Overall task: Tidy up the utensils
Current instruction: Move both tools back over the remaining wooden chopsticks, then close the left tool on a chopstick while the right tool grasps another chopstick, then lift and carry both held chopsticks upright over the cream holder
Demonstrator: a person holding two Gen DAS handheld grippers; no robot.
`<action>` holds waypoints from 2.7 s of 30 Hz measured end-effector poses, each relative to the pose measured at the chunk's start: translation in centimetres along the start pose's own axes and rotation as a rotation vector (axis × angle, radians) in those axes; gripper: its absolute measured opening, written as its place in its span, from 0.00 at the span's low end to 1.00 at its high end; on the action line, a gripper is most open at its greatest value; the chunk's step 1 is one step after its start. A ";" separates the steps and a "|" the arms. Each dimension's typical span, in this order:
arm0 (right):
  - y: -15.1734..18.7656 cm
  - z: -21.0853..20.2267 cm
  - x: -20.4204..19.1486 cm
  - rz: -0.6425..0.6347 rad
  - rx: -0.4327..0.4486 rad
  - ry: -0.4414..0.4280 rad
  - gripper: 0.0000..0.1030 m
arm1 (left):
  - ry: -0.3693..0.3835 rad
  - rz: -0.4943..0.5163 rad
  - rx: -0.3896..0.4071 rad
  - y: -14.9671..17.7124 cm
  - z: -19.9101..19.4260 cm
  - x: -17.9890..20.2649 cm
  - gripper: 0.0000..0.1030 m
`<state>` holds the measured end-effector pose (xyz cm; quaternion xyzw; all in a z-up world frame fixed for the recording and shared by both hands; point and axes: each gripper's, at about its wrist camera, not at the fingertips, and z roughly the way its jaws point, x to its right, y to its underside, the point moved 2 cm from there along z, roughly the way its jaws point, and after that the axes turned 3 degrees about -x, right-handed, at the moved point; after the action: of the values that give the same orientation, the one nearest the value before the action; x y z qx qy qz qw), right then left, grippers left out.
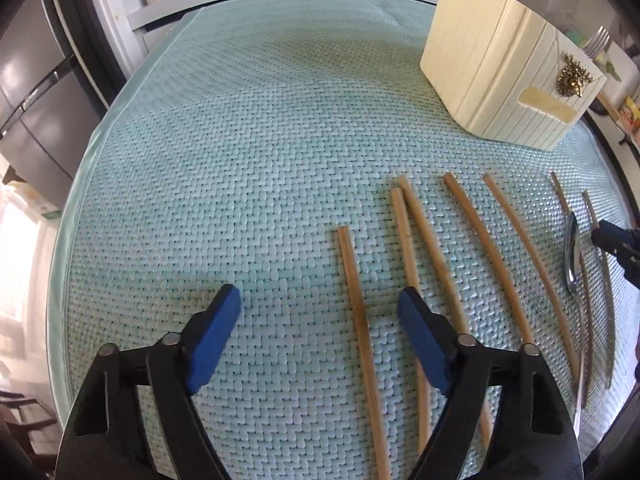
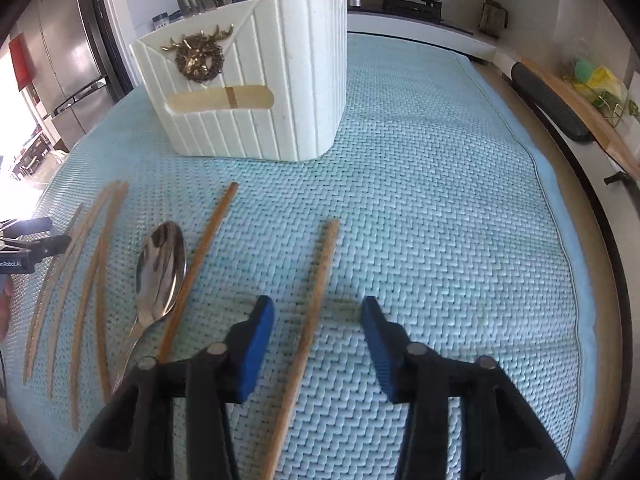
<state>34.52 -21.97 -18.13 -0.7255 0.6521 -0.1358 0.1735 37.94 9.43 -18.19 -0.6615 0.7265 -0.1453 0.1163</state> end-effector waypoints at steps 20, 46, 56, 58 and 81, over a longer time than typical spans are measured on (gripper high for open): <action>-1.5 -1.5 3.3 0.142 0.093 -0.154 0.06 | 0.130 -0.069 0.108 3.1 -4.5 2.2 0.03; 4.8 -24.2 -0.8 -0.009 0.608 -0.197 0.06 | 0.346 -0.060 0.597 8.2 -25.1 3.7 0.03; 3.1 -27.1 -0.4 -0.028 0.683 -0.187 0.06 | 0.380 -0.027 0.656 5.9 -27.3 5.0 0.03; 2.4 -27.6 -0.1 -0.027 0.695 -0.192 0.06 | 0.383 -0.015 0.669 5.0 -28.0 5.2 0.03; -12.8 -28.3 1.2 -0.083 0.872 -0.105 0.06 | 0.328 -0.001 0.767 -10.4 -27.4 7.5 0.03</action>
<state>34.21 -24.12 12.94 -0.6160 0.4943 -0.3682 0.4906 36.94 2.64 11.29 -0.5386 0.6284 -0.5088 0.2370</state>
